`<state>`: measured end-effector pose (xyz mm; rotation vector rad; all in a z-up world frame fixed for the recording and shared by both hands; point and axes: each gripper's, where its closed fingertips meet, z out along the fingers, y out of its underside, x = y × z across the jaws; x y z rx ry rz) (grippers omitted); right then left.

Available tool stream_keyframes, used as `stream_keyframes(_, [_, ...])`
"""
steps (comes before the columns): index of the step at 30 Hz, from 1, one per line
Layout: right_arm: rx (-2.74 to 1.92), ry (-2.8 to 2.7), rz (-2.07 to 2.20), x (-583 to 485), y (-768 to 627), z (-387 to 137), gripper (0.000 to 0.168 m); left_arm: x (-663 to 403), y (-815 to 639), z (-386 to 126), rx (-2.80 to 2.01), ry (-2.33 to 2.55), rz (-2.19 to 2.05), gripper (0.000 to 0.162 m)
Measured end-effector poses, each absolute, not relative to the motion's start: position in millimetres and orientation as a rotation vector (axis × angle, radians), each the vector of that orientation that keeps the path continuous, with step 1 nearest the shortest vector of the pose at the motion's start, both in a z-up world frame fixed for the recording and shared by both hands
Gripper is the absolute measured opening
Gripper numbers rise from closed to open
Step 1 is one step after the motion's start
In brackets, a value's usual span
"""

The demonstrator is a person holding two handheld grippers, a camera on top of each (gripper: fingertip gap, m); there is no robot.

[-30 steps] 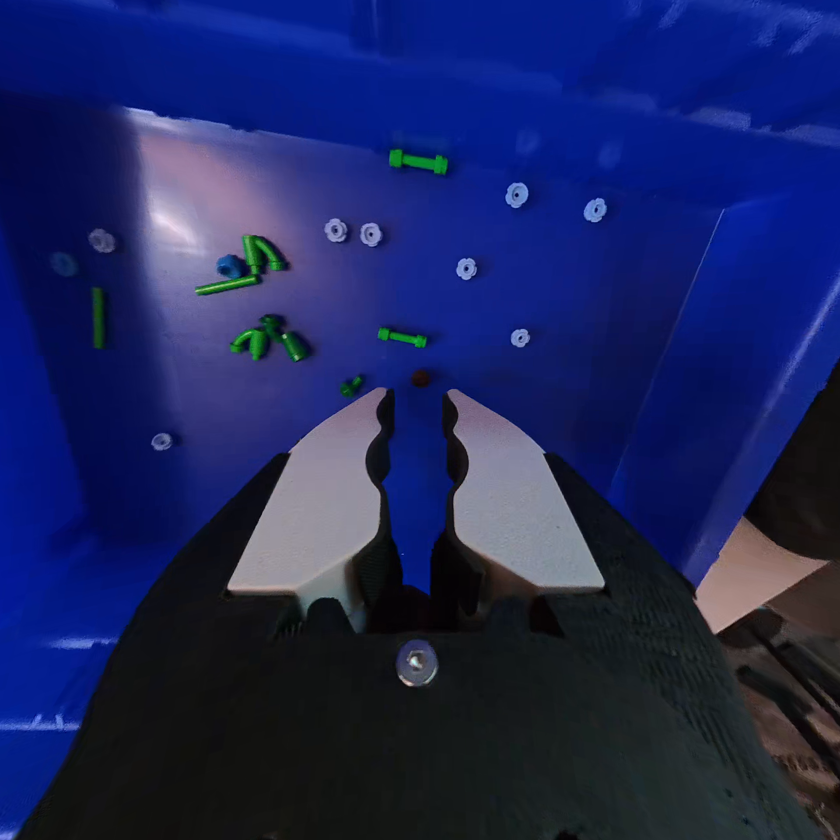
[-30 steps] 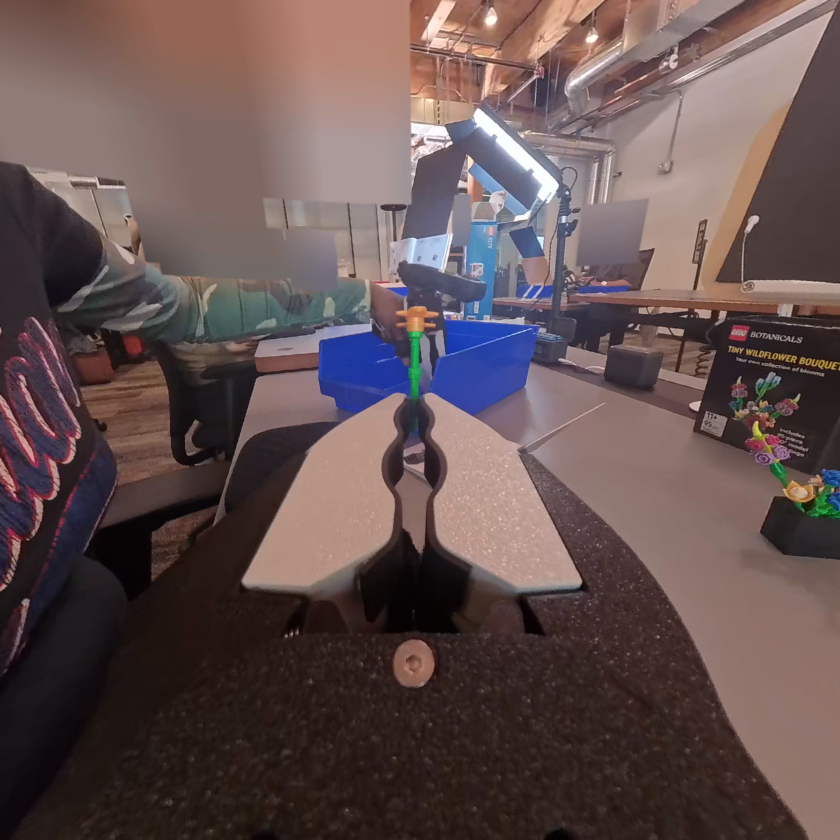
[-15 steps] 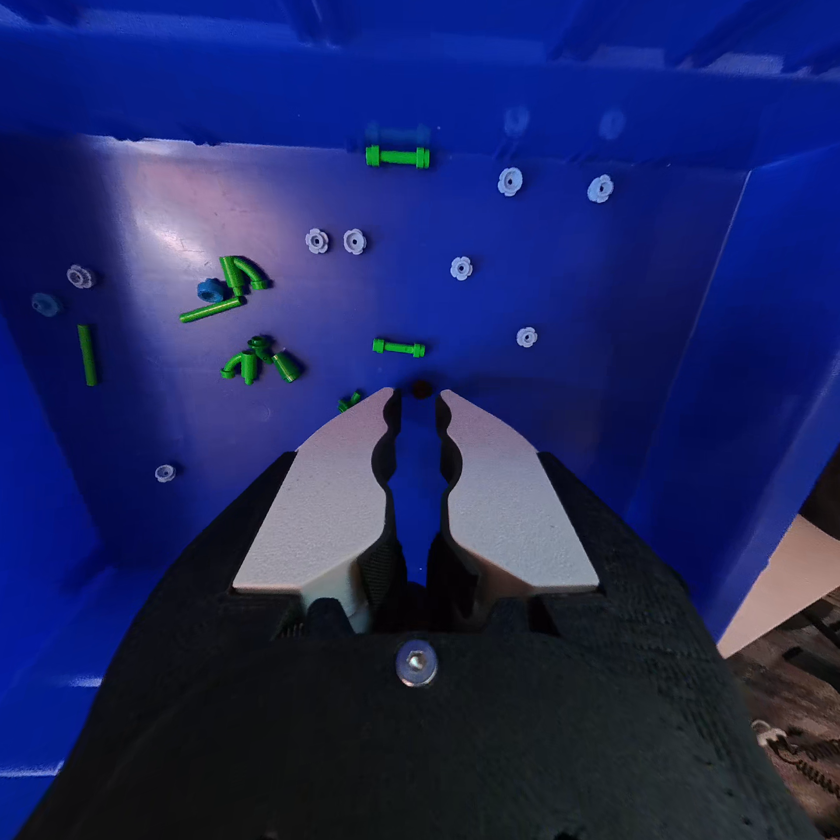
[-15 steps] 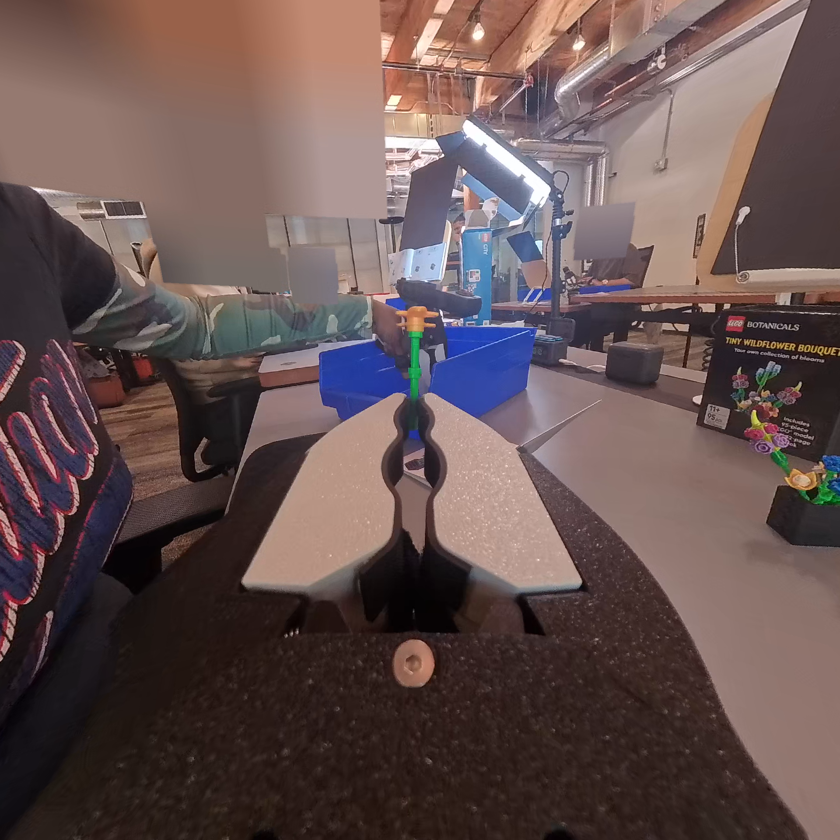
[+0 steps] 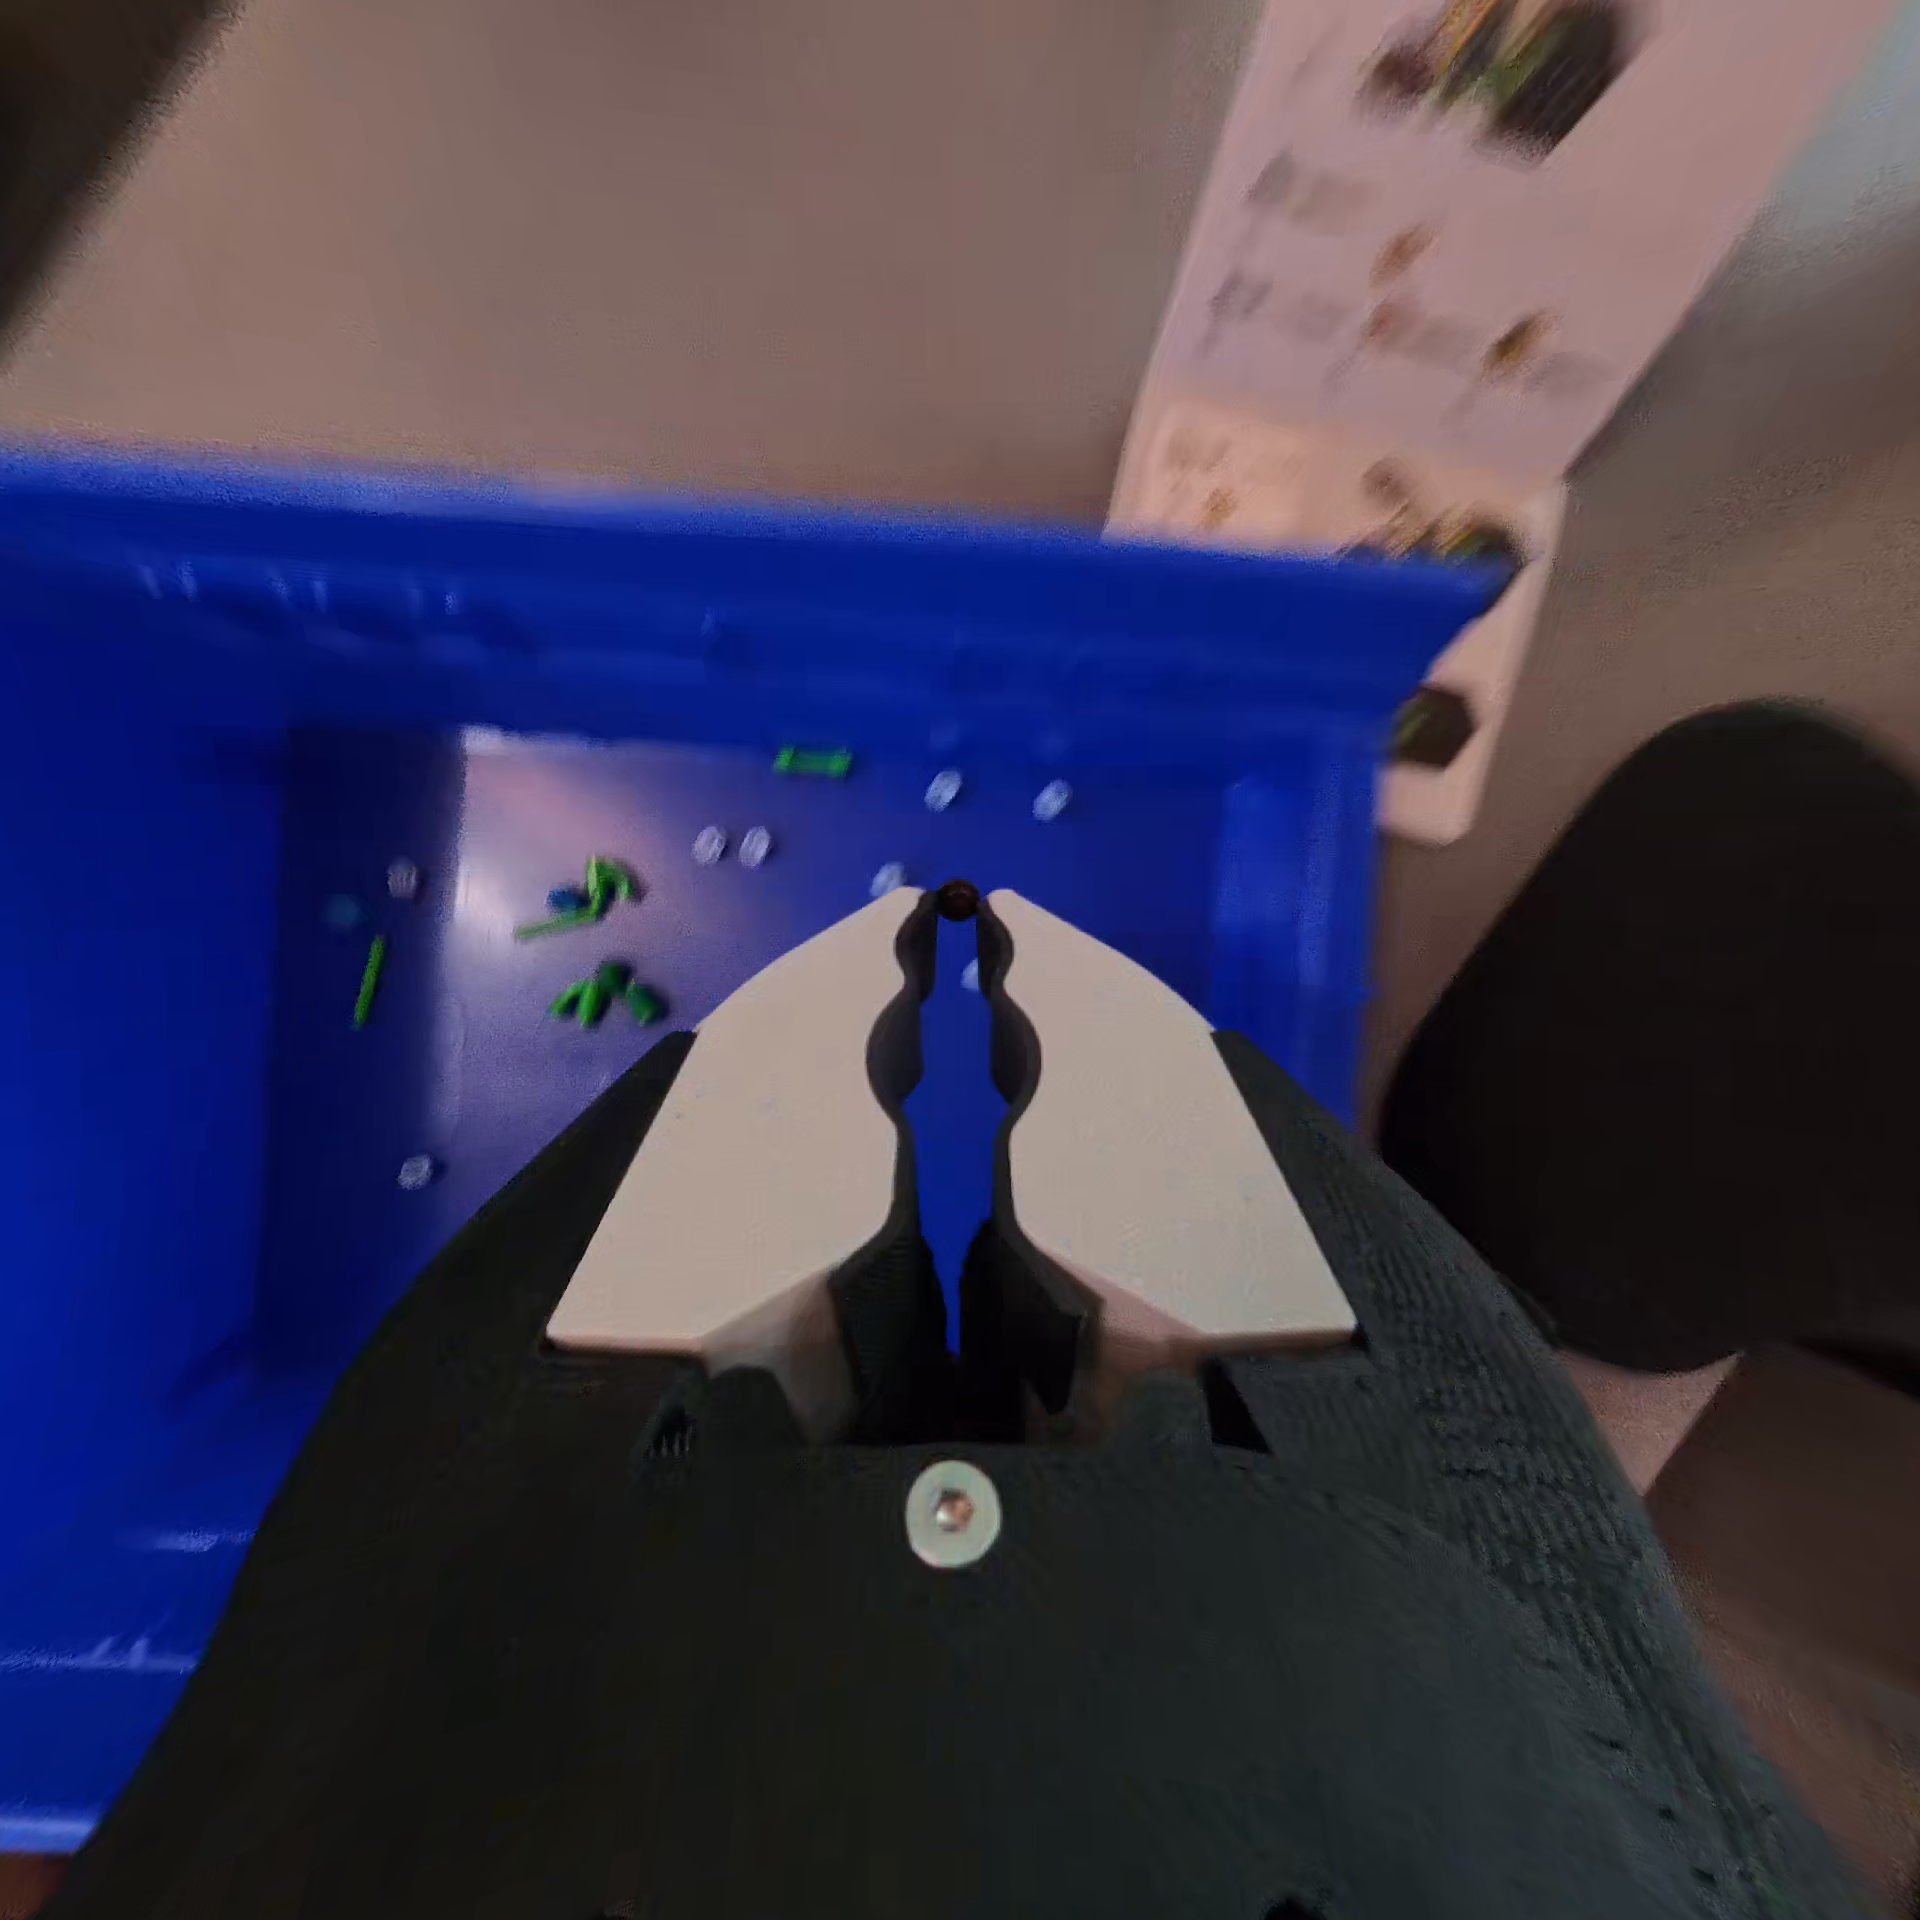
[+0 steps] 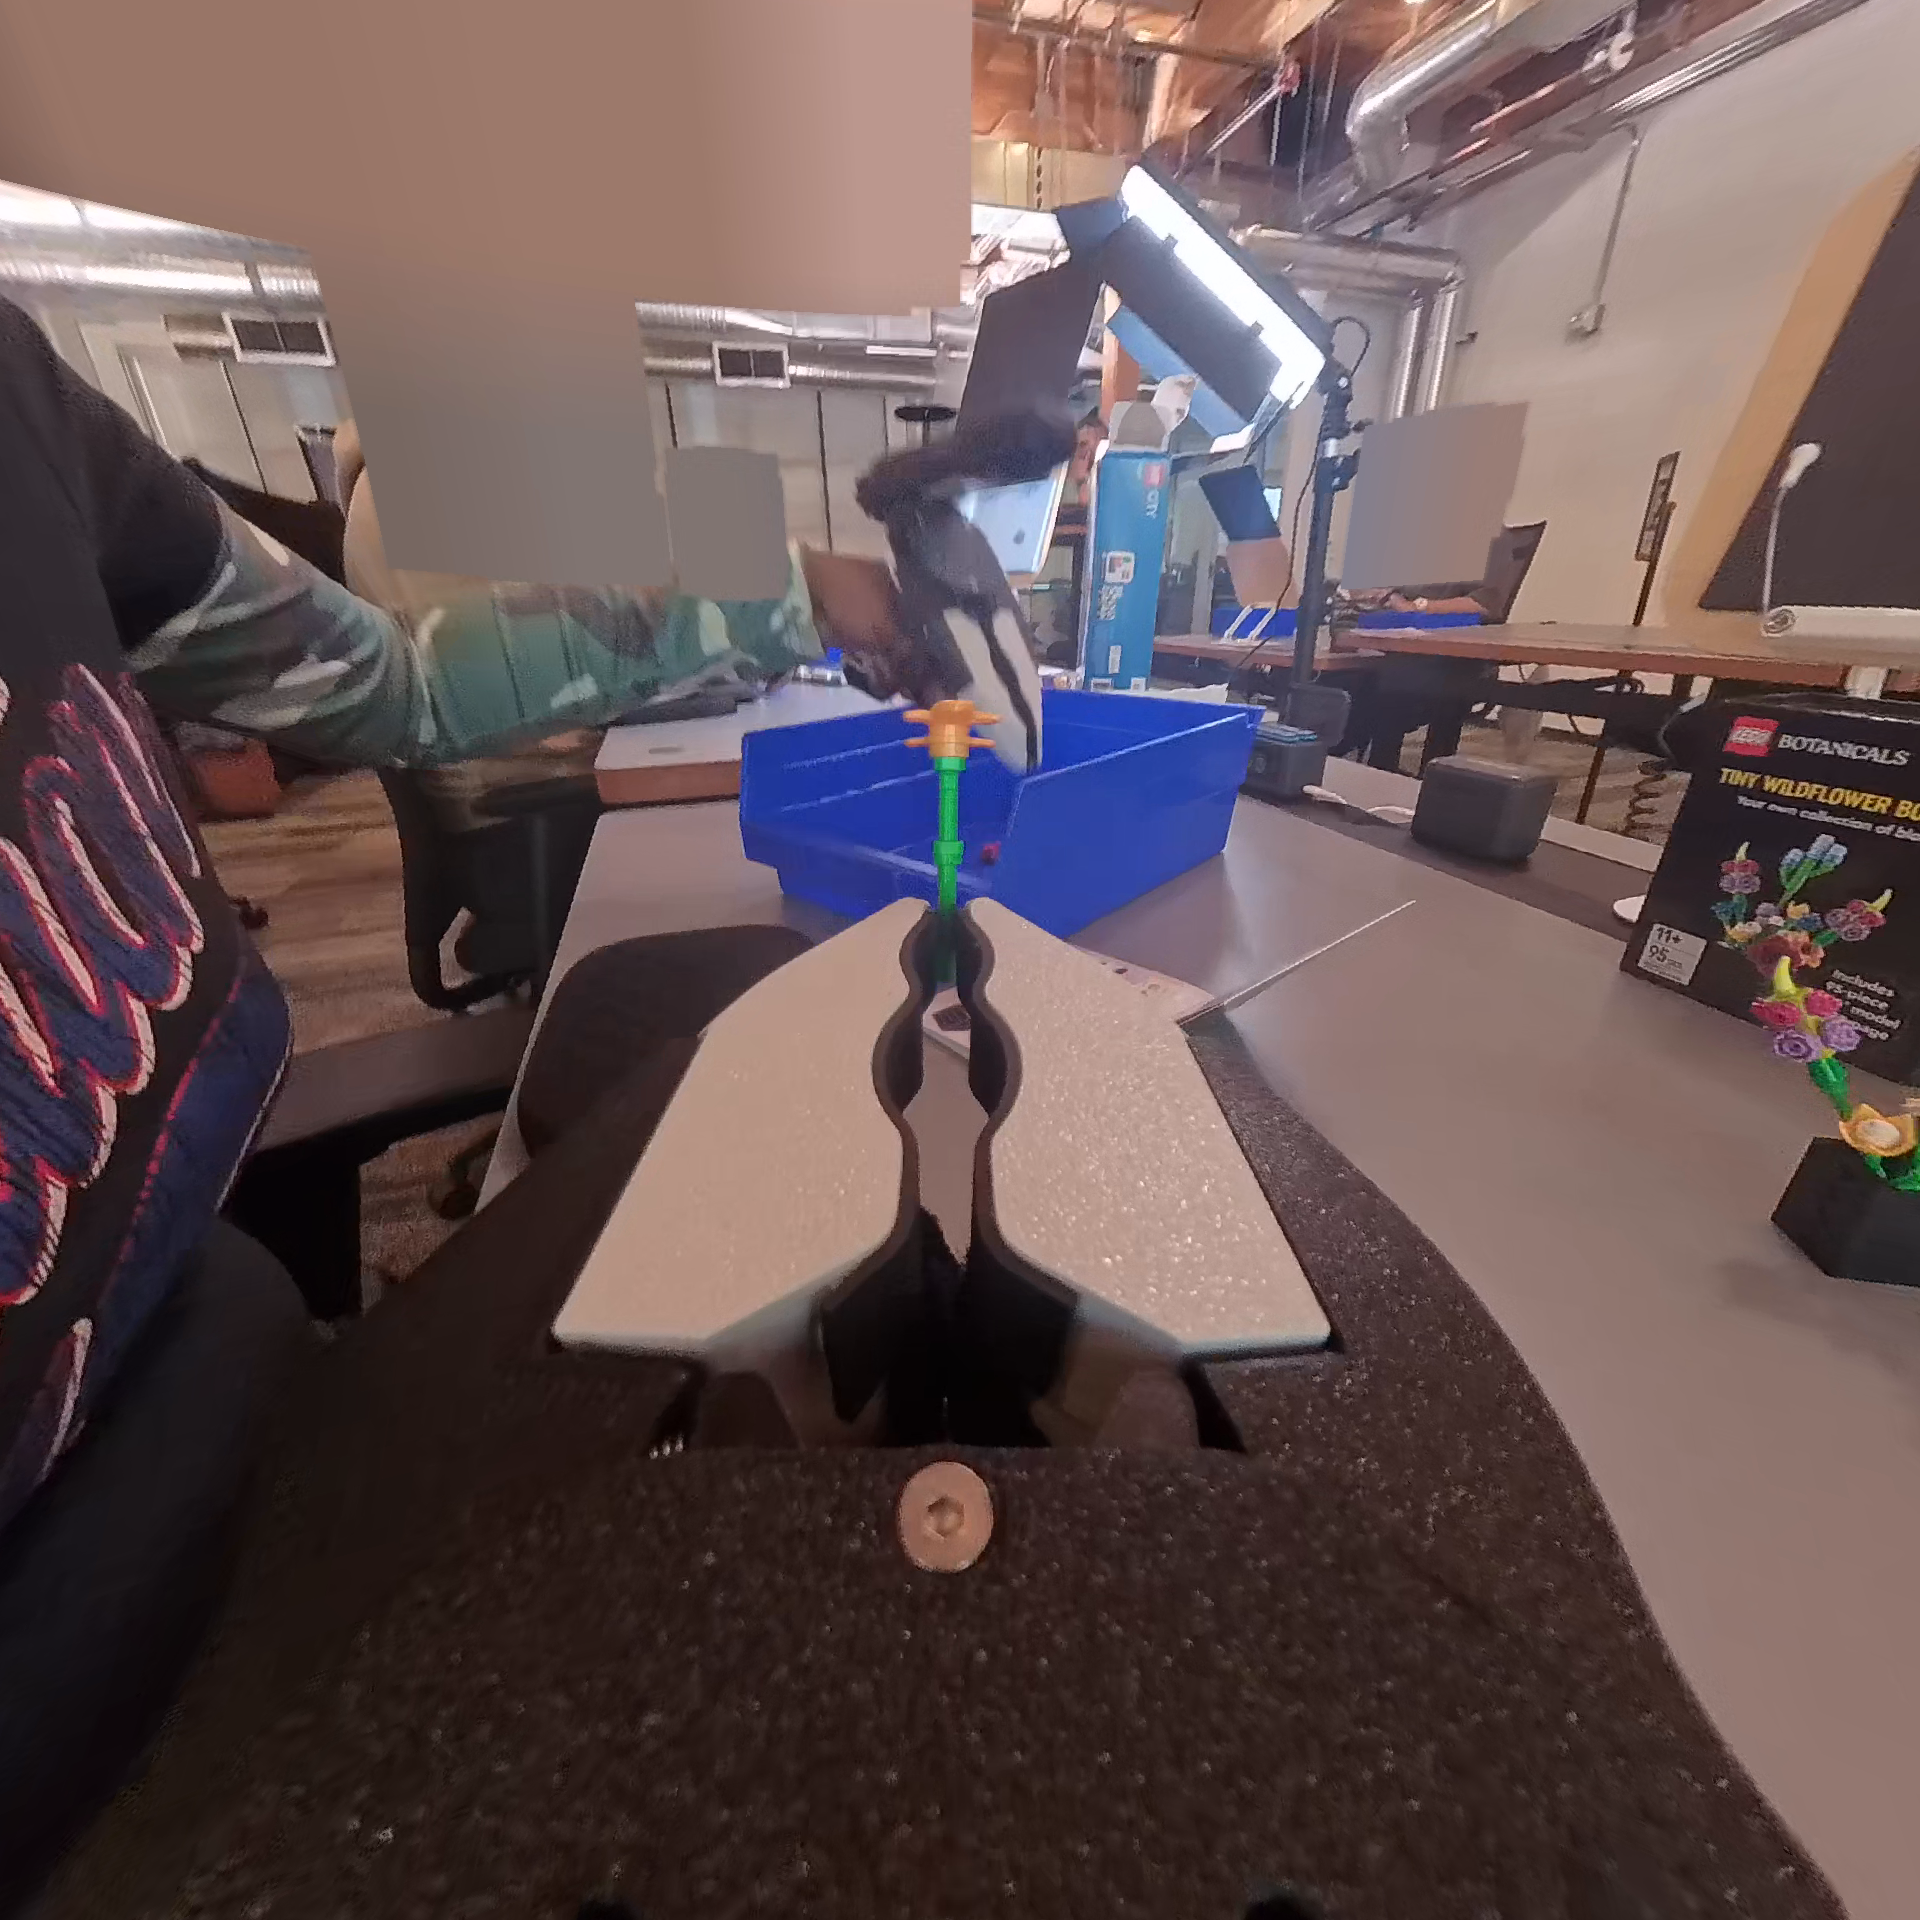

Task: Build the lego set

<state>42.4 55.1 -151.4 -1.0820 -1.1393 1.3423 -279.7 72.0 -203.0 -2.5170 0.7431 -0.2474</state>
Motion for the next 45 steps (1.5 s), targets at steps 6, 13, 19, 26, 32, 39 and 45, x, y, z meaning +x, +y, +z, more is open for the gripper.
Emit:
stream_keyframes(6, [-1.063,-1.262,1.156,32,48,-162,0.003,-155,42,-124,-1.986,0.703,-0.387,0.008])
stream_keyframes(13, [-0.913,-1.404,0.646,28,45,-172,0.003,-33,9,-146,-1.796,0.706,-0.526,0.007])
stream_keyframes(19, [-0.766,-1.501,0.335,21,33,-183,0.003,-3,7,-164,-1.771,0.755,-0.454,0.007])
stream_keyframes(26, [-0.741,-1.541,0.284,16,31,-191,0.003,2,5,-177,-1.794,0.799,-0.429,0.007])
stream_keyframes(32, [-0.735,-1.547,0.301,15,29,-192,0.003,6,4,-175,-1.783,0.799,-0.497,0.007])
stream_keyframes(39, [-0.712,-1.543,0.308,16,25,-190,0.003,9,2,-176,-1.787,0.811,-0.559,0.007])
stream_keyframes(45, [-0.684,-1.545,0.292,16,24,-190,0.003,7,0,-176,-1.793,0.812,-0.571,0.007])
